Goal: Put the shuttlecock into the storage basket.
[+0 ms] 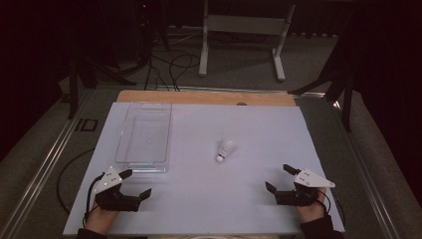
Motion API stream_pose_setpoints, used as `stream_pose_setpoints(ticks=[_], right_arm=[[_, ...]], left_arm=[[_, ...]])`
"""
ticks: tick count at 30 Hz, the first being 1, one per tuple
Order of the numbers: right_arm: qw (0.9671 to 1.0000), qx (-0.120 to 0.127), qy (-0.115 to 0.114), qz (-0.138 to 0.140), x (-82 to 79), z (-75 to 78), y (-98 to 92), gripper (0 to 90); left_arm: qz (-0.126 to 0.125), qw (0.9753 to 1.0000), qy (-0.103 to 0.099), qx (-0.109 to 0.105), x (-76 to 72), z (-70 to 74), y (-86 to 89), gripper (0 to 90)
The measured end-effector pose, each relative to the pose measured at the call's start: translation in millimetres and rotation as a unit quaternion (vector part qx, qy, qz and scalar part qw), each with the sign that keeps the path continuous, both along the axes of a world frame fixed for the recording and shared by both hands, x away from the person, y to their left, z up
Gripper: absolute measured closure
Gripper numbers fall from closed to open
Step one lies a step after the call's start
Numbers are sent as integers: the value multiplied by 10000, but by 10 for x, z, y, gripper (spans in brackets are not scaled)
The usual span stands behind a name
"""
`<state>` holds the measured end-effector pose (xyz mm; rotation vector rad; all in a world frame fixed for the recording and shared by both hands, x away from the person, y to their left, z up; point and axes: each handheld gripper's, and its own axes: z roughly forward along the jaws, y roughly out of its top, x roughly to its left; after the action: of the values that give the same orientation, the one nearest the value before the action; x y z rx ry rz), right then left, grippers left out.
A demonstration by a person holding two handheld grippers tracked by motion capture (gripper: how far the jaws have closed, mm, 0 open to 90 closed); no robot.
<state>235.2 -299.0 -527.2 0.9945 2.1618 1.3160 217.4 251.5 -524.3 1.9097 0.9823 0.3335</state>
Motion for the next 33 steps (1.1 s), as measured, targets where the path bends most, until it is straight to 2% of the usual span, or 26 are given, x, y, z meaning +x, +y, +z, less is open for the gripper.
stream_pose_setpoints(ticks=[4, 8, 10, 12, 14, 16, 17, 18, 19, 20, 23, 25, 26, 27, 28, 29, 30, 32, 33], right_arm=[[10000, 14, -6, 12, 1, 0, 7, 82], [10000, 20, 16, -7, 2, -3, 3, 82], [10000, 29, 18, -8, 2, -2, 1, 82], [10000, 41, 28, -12, -2, 2, 1, 82], [10000, 40, 14, -7, -1, 2, 2, 82], [10000, 51, 12, 18, 2, 1, 4, 82], [10000, 64, 34, 32, 3, -1, 4, 82], [10000, 67, 42, 35, 5, -4, 3, 82], [10000, 67, 42, 35, 5, -4, 3, 82], [10000, 59, 44, 32, 5, -6, 2, 82], [9999, 77, 46, 47, 3, -2, 2, 82], [9999, 73, 48, 58, 5, -4, 4, 82], [9999, 71, 54, 67, 7, -7, 4, 82], [9999, 61, 60, 62, 7, -10, 5, 82], [9999, 61, 60, 62, 7, -10, 5, 82], [9999, 80, 79, 68, 10, -14, 5, 82], [9999, 80, 79, 68, 10, -14, 5, 82], [9999, 82, 77, 63, 10, -13, 6, 82], [9999, 68, 69, 68, 10, -12, 5, 82]], left_arm=[[-83, 9999, 51, 51, 14, 59, -16, 0], [-284, 9992, 154, 241, 64, 124, -18, 0], [-325, 9990, 175, 257, 76, 142, -16, 0], [-429, 9981, 228, 385, 101, 201, -20, 0], [-494, 9977, 261, 390, 109, 220, -20, 0], [-615, 9959, 352, 566, 128, 271, -32, 0], [-615, 9959, 352, 566, 128, 271, -32, 0], [-733, 9939, 462, 679, 141, 290, -49, 0], [-733, 9939, 462, 679, 141, 290, -49, 0], [-839, 9913, 549, 858, 151, 303, -77, 0], [-958, 9879, 729, 981, 176, 317, -115, 0], [-986, 9870, 740, 1033, 182, 321, -127, 0], [-1046, 9851, 832, 1084, 196, 327, -151, 0], [-1070, 9838, 836, 1169, 199, 329, -164, 0], [-1070, 9838, 836, 1169, 199, 329, -164, 0], [-1129, 9819, 931, 1202, 209, 333, -186, 0], [-1129, 9819, 931, 1202, 209, 333, -186, 0], [-1202, 9792, 982, 1310, 215, 337, -205, 0], [-1252, 9766, 1034, 1409, 222, 347, -219, 0]])
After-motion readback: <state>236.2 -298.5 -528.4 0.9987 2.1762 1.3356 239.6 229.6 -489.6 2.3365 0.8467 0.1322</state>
